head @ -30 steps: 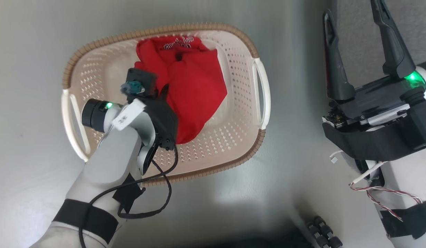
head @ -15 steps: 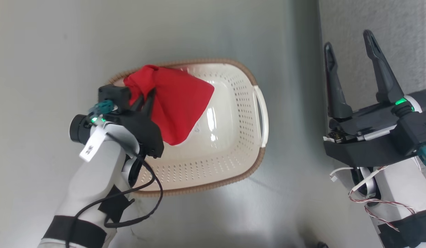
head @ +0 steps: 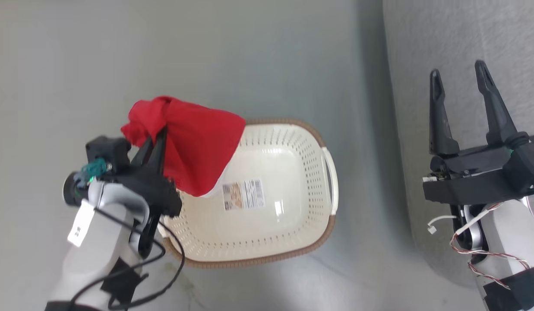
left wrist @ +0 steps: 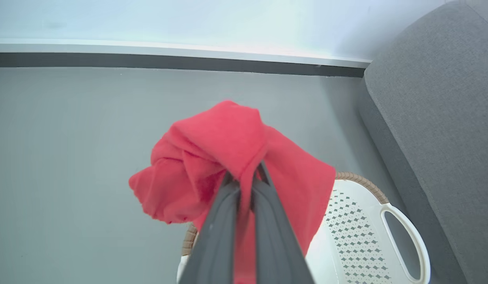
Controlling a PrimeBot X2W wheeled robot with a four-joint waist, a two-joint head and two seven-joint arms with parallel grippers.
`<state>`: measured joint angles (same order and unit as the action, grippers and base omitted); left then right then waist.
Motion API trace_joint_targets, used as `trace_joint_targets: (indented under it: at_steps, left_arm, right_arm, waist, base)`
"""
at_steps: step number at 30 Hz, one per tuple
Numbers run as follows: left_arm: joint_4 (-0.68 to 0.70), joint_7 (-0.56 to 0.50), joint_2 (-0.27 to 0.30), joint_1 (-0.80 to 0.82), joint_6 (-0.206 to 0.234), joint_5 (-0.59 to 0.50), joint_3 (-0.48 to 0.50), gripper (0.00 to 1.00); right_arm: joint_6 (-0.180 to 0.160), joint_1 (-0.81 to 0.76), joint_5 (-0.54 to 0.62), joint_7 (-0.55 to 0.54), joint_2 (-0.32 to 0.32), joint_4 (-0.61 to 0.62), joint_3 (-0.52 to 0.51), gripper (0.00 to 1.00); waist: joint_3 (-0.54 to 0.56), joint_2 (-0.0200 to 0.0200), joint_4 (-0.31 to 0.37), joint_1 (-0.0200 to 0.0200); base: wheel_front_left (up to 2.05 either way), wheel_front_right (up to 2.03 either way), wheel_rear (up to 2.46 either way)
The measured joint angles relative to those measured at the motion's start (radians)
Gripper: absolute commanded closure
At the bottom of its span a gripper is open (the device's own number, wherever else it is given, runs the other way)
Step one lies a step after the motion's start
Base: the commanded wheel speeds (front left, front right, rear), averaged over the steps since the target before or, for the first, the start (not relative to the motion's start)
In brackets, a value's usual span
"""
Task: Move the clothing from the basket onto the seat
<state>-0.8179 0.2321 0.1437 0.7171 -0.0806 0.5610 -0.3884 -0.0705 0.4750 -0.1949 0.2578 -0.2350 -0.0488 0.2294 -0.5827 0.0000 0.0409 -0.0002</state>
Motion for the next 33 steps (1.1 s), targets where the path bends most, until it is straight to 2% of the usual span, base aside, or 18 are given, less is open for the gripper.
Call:
trace_joint_targets:
  at_steps: [13, 33]
  left_arm:
    - [0.102, 0.012, 0.046, -0.149, 0.003, -0.007, 0.020, 1.00]
    - [0.300, 0.017, 0.099, -0.411, 0.073, -0.027, 0.030, 1.00]
  right_arm:
    - [0.028, -0.063, -0.018, 0.000, -0.008, -0.105, -0.016, 0.00]
    - [0.109, -0.190, -0.046, -0.001, 0.017, -0.250, 0.052, 0.00]
  waist:
    - [0.184, 0.0000, -0.026, -0.0001]
    - [0.482, 0.0000, -0.032, 0.0000]
  base:
    - [0.00, 0.00, 0.00]
    - [0.00, 0.00, 0.00]
